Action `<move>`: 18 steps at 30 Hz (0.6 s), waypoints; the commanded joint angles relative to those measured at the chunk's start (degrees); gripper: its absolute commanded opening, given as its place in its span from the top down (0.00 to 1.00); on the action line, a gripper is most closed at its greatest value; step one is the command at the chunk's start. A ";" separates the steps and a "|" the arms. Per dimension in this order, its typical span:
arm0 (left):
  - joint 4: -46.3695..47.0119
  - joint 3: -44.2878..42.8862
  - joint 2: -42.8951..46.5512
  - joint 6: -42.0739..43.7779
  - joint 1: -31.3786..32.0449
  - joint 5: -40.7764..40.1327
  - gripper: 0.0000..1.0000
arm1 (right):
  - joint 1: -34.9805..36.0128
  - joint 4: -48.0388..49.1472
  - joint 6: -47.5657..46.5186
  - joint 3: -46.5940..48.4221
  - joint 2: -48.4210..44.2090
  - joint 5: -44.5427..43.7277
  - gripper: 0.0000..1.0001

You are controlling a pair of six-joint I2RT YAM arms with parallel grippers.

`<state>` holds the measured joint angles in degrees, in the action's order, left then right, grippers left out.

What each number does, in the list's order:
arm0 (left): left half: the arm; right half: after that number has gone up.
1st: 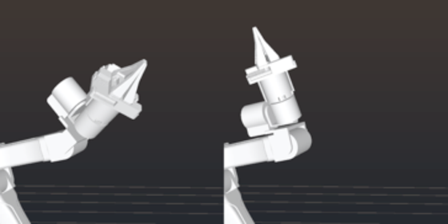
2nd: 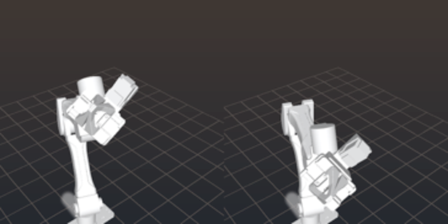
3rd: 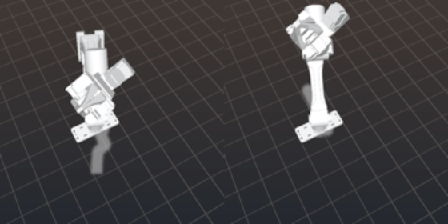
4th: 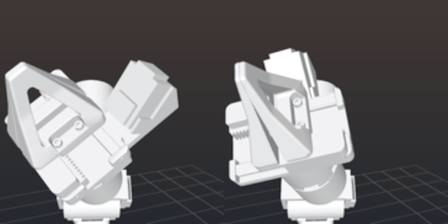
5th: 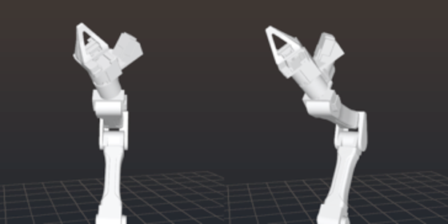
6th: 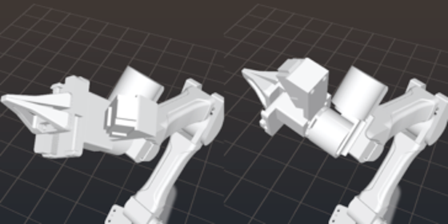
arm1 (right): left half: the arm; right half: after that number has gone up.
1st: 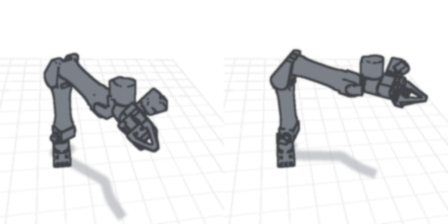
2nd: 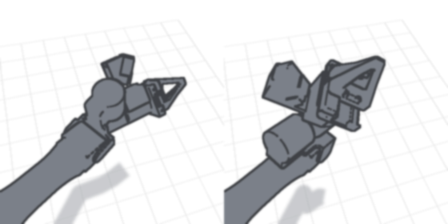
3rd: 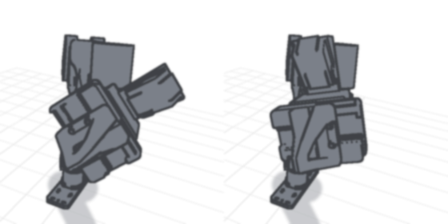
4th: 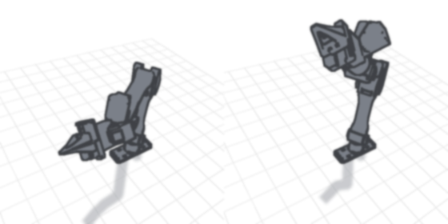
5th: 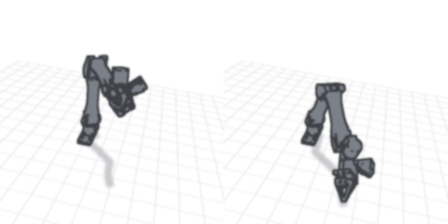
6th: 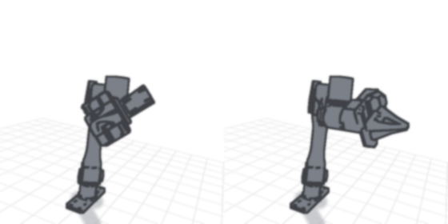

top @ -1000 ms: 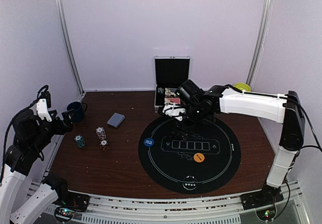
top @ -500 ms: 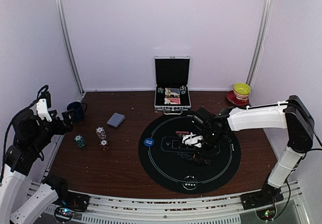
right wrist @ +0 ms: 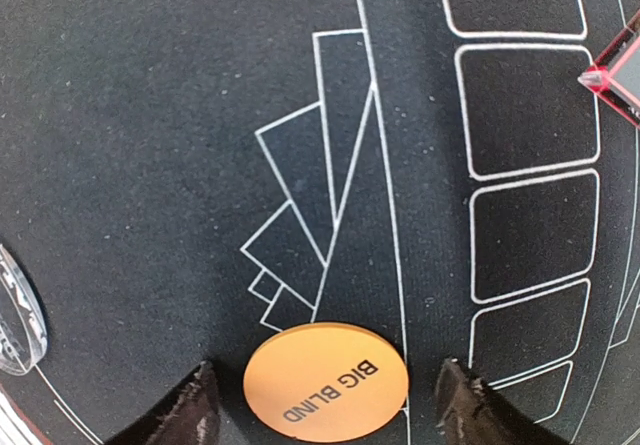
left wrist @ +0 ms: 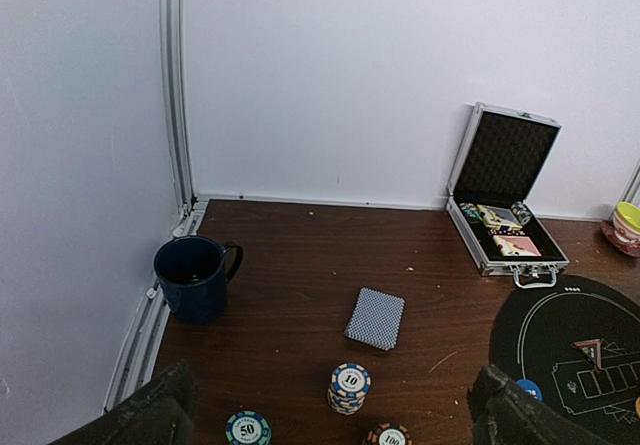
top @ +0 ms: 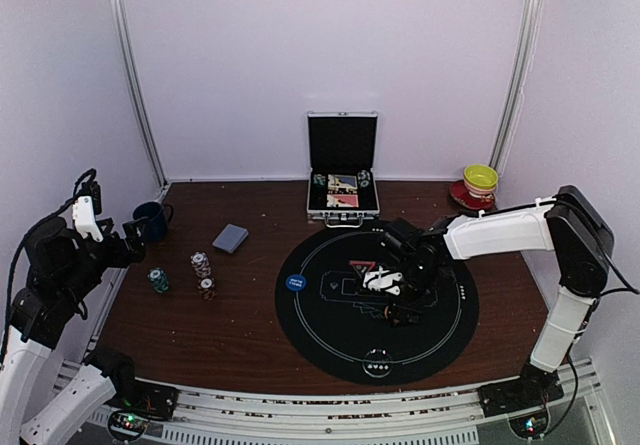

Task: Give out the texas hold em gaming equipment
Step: Pick up the big blind button from the poker table mat.

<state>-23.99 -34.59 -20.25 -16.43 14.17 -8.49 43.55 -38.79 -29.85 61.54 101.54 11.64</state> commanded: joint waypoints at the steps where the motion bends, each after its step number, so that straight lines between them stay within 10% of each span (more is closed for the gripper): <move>1: 2.55 0.23 0.38 0.55 -0.47 0.58 0.02 | -0.38 -0.43 -0.68 -0.55 2.29 -0.09 0.31; 9: 2.62 0.19 0.45 0.56 -0.52 0.49 0.02 | -0.39 0.10 -0.26 -0.73 2.54 -1.05 0.55; 18: 2.59 0.30 0.61 0.60 -0.51 0.62 0.02 | -6.01 -1.23 0.19 -0.75 -4.33 0.40 0.60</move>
<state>-23.99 -34.59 -20.16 -16.43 14.17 -8.49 41.87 -38.24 -30.04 61.63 101.34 12.36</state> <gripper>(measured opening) 0.979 0.479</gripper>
